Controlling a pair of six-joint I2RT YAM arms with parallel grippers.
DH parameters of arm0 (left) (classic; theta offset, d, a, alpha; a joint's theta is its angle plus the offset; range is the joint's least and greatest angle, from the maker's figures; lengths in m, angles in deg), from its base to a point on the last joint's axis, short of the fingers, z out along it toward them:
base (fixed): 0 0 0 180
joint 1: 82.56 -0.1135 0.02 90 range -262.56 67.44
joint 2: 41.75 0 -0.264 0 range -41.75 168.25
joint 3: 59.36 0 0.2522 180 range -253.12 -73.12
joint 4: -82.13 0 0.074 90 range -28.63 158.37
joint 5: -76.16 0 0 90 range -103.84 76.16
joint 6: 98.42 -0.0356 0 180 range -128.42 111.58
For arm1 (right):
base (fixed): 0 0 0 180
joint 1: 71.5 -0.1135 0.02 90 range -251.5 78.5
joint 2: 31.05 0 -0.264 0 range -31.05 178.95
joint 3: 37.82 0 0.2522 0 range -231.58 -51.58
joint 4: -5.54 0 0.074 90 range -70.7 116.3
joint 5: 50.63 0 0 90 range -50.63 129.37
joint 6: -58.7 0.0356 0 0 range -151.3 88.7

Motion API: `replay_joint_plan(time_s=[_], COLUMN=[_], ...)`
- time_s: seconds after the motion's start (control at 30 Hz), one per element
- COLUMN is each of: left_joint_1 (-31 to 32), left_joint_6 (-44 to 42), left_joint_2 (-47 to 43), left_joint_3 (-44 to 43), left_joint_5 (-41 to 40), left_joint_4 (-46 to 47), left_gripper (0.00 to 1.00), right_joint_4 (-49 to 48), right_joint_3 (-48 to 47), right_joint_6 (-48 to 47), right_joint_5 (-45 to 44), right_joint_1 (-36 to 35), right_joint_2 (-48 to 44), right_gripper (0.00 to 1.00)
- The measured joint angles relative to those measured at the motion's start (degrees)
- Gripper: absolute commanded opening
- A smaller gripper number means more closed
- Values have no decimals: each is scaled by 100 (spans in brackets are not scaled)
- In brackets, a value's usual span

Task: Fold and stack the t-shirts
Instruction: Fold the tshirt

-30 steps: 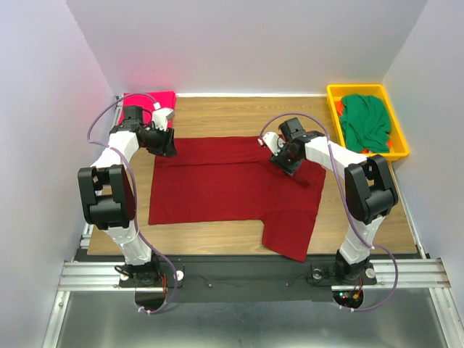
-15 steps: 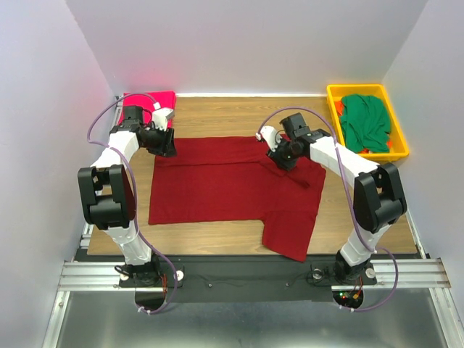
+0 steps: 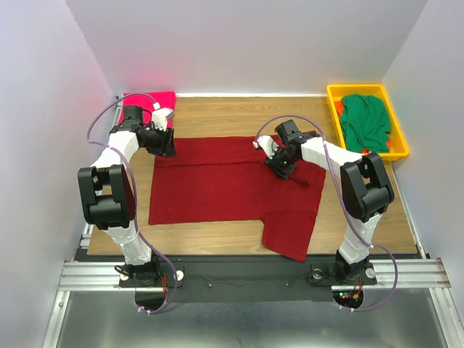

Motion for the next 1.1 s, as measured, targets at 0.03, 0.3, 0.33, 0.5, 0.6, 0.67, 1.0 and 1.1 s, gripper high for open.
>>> replay_joint_plan(time_s=[0.03,0.3,0.33,0.5,0.6,0.67,1.0,1.1], left_joint_1=[-4,-24,-24,-26,-42,-59,-87,-98], left_joint_6=[0,0,0,-2,-4,-4,-31,-50], left_joint_2=[0,0,0,0,0,0,0,0], left_joint_3=[0,0,0,0,0,0,0,0], left_joint_5=[-7,-24,-26,-28,-26,-28,-24,-24], left_joint_4=[0,0,0,0,0,0,-39,-42], left_gripper=[54,54,54,54,54,54,54,54], right_joint_4=[0,-13,-22,-48,-74,-83,46,223], right_joint_3=[0,0,0,0,0,0,-57,-260], right_joint_6=[-2,-55,-57,-70,-61,-57,181,358], right_joint_5=[-11,-122,-146,-273,-328,-334,138,608], right_joint_1=[0,0,0,0,0,0,13,13], right_joint_2=[17,164,177,197,197,197,-66,-212], right_gripper=[41,28,26,12,1,1,1,1])
